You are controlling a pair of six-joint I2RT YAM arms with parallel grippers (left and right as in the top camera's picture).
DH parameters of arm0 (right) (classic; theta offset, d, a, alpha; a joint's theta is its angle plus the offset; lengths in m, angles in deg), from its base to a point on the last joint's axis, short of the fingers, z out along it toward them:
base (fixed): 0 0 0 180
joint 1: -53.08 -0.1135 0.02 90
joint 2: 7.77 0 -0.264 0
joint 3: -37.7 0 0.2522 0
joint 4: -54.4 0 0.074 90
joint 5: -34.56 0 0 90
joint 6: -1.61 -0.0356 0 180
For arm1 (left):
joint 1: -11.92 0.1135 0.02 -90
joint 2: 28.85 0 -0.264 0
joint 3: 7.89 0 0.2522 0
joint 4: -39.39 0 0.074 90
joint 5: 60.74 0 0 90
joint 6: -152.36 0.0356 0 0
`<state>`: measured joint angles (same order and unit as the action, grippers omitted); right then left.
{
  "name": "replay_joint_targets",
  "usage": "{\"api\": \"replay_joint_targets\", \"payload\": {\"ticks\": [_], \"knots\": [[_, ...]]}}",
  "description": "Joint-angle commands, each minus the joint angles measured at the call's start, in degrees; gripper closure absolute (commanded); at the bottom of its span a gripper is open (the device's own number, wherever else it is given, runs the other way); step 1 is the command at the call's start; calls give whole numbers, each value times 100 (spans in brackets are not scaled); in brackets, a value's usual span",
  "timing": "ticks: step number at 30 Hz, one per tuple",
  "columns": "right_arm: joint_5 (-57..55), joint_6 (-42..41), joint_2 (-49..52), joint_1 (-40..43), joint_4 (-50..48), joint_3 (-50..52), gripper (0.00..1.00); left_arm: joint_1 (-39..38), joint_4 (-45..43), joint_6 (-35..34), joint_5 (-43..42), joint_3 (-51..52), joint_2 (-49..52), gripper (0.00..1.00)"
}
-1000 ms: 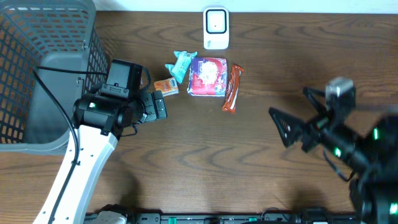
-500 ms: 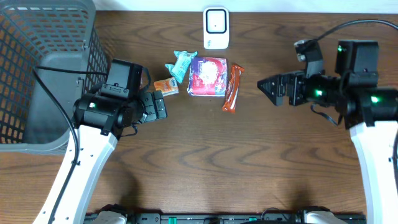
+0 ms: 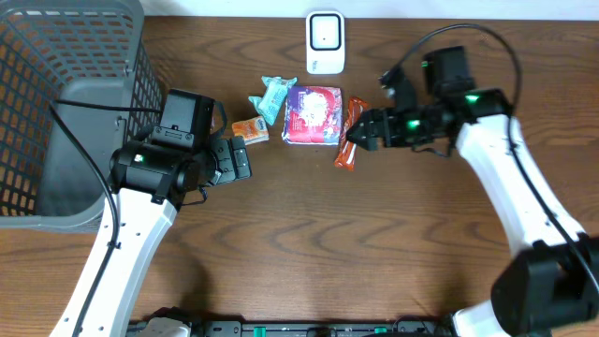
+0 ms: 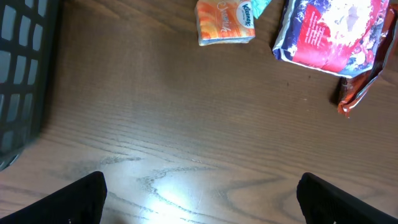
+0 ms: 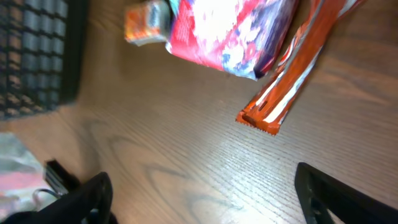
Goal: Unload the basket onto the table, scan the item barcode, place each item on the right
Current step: 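Reach the right gripper toward the red-orange bar beside the pink pack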
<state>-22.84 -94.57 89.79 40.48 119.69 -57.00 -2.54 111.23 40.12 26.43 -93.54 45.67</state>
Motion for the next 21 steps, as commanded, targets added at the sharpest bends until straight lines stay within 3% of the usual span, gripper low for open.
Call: {"api": "replay_joint_targets", "payload": {"ticks": [1,11,17,21], "knots": [[-610,-483,302,-372,-20,-35,15,2,15,50,33,7,17,2],[-1521,-1276,682,-1005,-107,-35,18,2,15,50,33,7,17,2],[-1812,-1698,682,-1075,-442,-35,31,2,15,50,33,7,17,2],[-2638,-1980,704,-1075,-450,-35,33,2,15,50,35,7,17,2]]}}
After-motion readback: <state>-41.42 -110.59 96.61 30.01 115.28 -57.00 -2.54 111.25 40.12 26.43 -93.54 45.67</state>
